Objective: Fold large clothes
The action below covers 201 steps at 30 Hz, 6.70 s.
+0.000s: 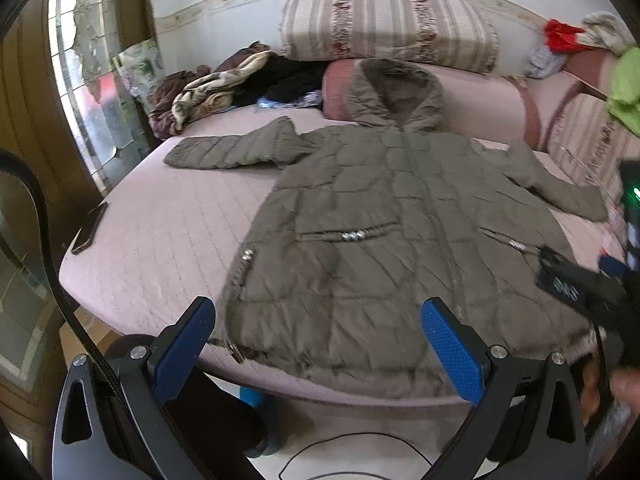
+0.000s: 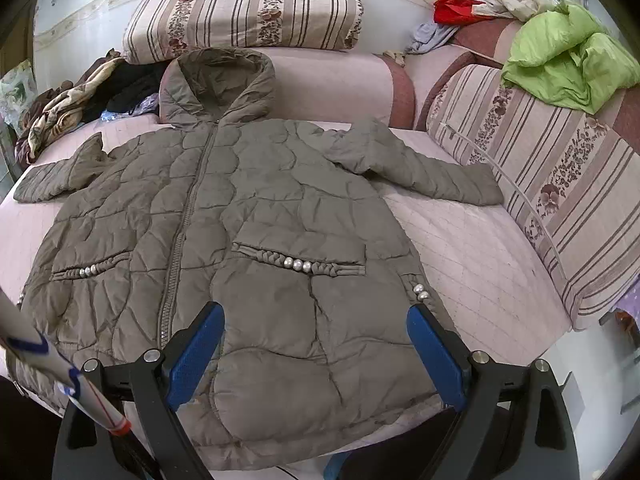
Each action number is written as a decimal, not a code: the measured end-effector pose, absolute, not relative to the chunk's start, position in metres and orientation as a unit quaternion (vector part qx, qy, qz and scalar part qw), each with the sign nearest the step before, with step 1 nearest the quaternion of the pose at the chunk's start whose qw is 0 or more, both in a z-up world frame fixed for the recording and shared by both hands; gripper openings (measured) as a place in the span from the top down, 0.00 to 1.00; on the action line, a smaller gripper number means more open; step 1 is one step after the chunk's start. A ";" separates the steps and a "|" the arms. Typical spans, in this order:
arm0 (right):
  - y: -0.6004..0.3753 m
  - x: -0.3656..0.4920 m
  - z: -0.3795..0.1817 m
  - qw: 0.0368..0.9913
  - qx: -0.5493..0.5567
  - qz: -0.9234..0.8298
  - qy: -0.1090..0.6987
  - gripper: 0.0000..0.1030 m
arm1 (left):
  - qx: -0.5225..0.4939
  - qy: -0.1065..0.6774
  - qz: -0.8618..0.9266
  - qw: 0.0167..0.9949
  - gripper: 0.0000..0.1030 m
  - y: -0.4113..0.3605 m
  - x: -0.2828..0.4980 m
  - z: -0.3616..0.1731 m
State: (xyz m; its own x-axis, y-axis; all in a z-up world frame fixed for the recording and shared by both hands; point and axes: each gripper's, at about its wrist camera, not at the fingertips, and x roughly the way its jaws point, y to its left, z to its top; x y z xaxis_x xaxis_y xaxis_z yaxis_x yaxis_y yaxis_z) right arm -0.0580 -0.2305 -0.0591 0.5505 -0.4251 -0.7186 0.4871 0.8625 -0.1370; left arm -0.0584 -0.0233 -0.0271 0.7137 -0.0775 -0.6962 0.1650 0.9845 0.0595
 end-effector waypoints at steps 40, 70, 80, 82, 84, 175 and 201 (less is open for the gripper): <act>-0.208 -0.085 -0.060 0.857 0.046 -0.251 0.447 0.07 | 0.092 0.342 -0.033 0.935 0.00 0.007 -0.039 -0.018; -0.208 -0.071 -0.084 0.844 0.039 -0.236 0.480 0.07 | 0.100 0.417 -0.025 0.903 0.00 0.003 -0.011 -0.056; -0.215 -0.056 -0.084 0.842 0.043 -0.232 0.486 0.07 | 0.114 0.410 0.006 0.905 0.00 0.010 0.012 -0.054; -0.217 -0.053 -0.084 0.841 0.044 -0.231 0.487 0.07 | 0.116 0.405 0.009 0.907 0.00 0.012 0.017 -0.050; -0.218 -0.049 -0.083 0.842 0.042 -0.230 0.487 0.07 | 0.117 0.398 0.013 0.910 0.00 0.014 0.024 -0.045; -0.243 0.054 -0.110 0.829 0.010 -0.267 0.491 0.07 | -0.018 0.390 -0.004 0.920 0.79 0.111 0.390 0.020; -0.282 -0.019 -0.073 0.849 0.083 -0.274 0.445 0.07 | 0.055 0.439 -0.132 0.887 0.39 -0.037 0.177 -0.050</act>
State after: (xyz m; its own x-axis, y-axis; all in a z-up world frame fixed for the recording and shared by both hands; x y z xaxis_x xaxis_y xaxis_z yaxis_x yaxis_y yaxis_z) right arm -0.0190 -0.2821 -0.0733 0.4550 -0.3906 -0.8002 0.5386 0.8364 -0.1020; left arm 0.1773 -0.0370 -0.0496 0.5789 -0.1864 -0.7938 0.2827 0.9590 -0.0190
